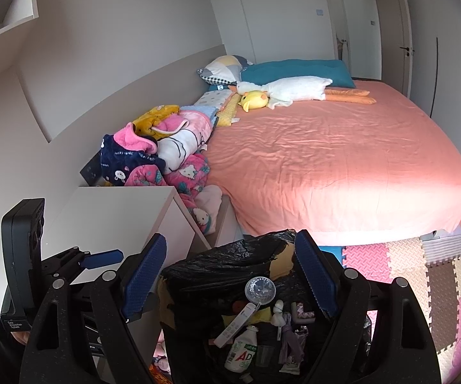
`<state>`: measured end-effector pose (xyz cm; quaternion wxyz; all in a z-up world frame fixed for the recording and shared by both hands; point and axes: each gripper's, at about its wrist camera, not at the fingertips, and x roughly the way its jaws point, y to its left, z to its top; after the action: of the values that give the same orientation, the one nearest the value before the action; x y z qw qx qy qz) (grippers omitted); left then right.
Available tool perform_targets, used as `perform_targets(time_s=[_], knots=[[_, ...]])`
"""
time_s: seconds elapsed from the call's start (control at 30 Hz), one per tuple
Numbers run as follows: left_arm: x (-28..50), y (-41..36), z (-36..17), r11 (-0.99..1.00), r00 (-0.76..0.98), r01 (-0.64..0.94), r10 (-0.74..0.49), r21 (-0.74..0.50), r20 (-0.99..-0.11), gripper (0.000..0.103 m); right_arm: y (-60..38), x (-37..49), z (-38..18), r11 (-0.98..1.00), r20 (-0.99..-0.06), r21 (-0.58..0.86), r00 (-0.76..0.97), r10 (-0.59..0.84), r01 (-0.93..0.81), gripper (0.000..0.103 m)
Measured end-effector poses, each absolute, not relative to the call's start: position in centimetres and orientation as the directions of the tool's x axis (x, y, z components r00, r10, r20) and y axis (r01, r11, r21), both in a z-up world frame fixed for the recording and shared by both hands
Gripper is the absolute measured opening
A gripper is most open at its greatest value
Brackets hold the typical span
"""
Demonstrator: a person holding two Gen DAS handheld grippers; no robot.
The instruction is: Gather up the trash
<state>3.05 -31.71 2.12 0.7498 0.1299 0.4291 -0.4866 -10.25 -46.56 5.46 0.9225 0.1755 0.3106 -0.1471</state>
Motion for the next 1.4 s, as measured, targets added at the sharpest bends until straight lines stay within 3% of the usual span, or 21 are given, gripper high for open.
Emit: perform_targets(time_s=[0.8,1.4], knots=[[3.2,-31.3,1.9,0.524,0.177,0.823,-0.603,-0.219,-0.778,0.097,-46.4,-10.5,5.5,0.901,-0.624,0.228,0.765,-0.155,0.369,0.083],[2.7,-32.3,2.3,0.519,0.232,0.843,-0.589,-0.143,-0.774,0.097,-46.9,-10.6,5.5,0.9,-0.624,0.225,0.764,-0.161,0.373,0.083]])
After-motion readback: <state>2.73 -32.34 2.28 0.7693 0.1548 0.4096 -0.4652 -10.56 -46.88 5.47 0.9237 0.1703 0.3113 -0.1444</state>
